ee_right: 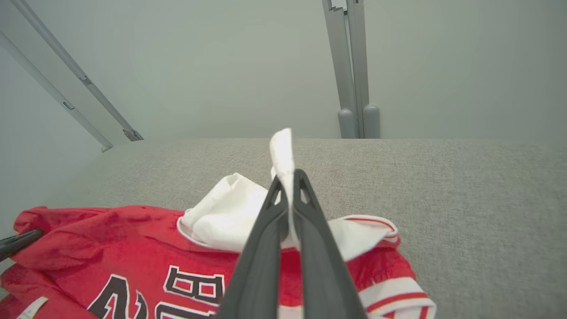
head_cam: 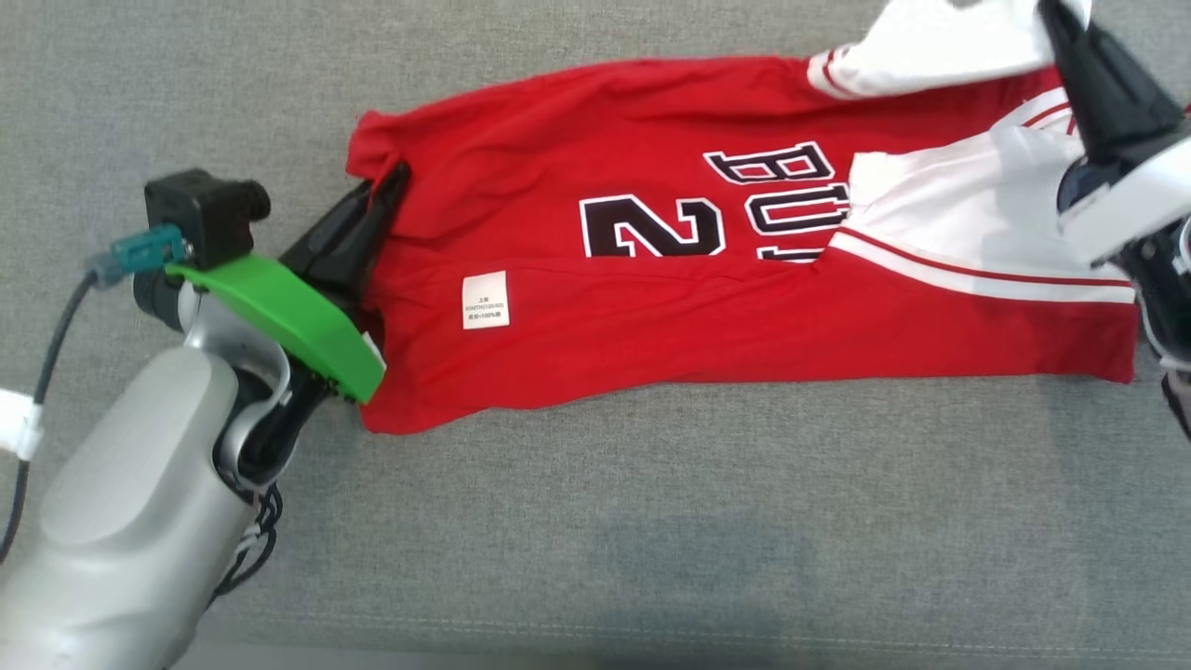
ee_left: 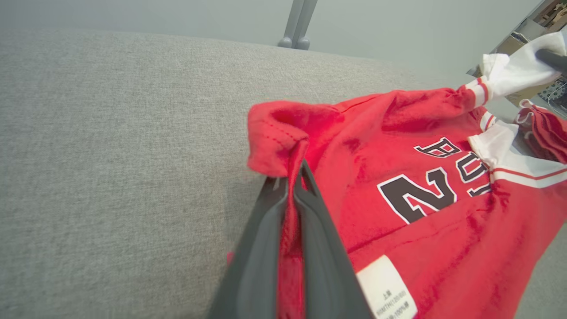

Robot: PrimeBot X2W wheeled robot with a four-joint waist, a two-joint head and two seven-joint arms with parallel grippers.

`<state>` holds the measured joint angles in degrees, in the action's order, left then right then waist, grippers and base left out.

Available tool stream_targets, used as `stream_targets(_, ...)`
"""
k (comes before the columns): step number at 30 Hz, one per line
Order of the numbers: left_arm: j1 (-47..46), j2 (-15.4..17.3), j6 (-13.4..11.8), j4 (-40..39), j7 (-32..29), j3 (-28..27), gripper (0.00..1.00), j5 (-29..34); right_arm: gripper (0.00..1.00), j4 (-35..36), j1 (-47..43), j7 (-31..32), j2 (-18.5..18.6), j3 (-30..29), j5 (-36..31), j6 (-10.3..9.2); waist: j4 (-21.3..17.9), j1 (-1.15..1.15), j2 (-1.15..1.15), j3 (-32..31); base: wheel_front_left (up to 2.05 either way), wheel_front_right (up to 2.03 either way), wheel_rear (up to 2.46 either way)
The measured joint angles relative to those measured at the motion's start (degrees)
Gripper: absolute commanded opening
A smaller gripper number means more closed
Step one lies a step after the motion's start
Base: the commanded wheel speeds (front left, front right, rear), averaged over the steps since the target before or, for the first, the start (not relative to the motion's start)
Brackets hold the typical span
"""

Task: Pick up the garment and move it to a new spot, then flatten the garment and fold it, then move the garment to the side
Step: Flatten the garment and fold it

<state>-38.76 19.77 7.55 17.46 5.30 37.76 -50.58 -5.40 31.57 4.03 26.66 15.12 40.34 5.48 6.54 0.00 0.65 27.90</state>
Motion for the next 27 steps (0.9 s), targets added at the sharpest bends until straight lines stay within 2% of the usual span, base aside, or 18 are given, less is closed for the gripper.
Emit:
stream_targets(8, 5.0, 1.4, 0.0, -0.8, 3.9, 1.7, 0.0, 0.5, 0.0, 1.1, -8.4, -3.5, -0.2, -0.7, 0.0, -0.1, -0.9, 0.0, 0.0, -2.4, 0.0, 0.0, 0.0)
stream_targets(16, 8.0, 3.4, 0.0, -0.7, 7.4, 1.6, 0.0, 1.6, 0.0, 0.8, -17.5, -5.4, -2.6, 0.8, 0.9, -0.53, -1.6, 0.0, 0.0, -5.2, 0.0, 0.0, 0.0)
stream_targets(17, 8.4, 3.5, 0.0, -0.8, 7.4, 1.6, 0.0, 1.6, 0.09, 0.8, -18.2, -5.3, -2.7, 1.2, 0.9, -0.54, -1.8, 0.0, 0.0, -5.5, 0.0, 0.0, 0.0)
stream_targets(18, 8.8, 3.5, 0.0, -1.0, 7.4, 1.7, 0.0, 1.6, 0.28, 0.8, -18.5, -5.3, -2.8, 1.7, 0.8, -0.54, -2.0, 0.0, 0.0, -5.6, 0.0, 0.0, 0.0)
stream_targets(19, 9.4, 3.5, 0.0, -1.3, 7.4, 2.1, 0.0, 1.6, 0.97, 0.9, -19.1, -5.3, -3.0, 2.2, 0.5, -0.69, -2.5, 0.0, 0.0, -5.9, 0.0, 0.0, 0.0)
stream_targets(20, 9.5, 3.6, 0.0, -1.4, 7.4, 2.7, 0.0, 1.6, 1.0, 1.0, -19.2, -5.4, -3.0, 2.2, 0.3, -1.01, -2.6, 0.0, 0.0, -5.9, 0.0, 0.0, 0.0)
stream_targets(25, 10.2, 3.7, 0.0, -1.7, 8.0, 4.9, 0.0, 2.6, 1.0, 1.6, -19.4, -5.6, -1.9, 1.8, -0.6, -1.1, -2.8, 0.0, 0.0, -6.1, 0.0, 0.0, 0.0)
stream_targets(26, 10.6, 3.8, 0.0, -1.7, 8.0, 5.2, 0.04, 3.1, 1.0, 1.6, -19.5, -5.6, -1.6, 1.8, -0.6, -1.11, -2.8, 0.0, 0.0, -6.2, 0.0, 0.0, 0.0)
stream_targets(27, 11.0, 4.0, 0.0, -1.7, 8.3, 5.4, 0.17, 3.8, 1.0, 1.6, -19.7, -5.5, -1.2, 1.7, -0.5, -1.1, -2.8, 0.0, 0.0, -6.4, 0.0, 0.0, 0.0)
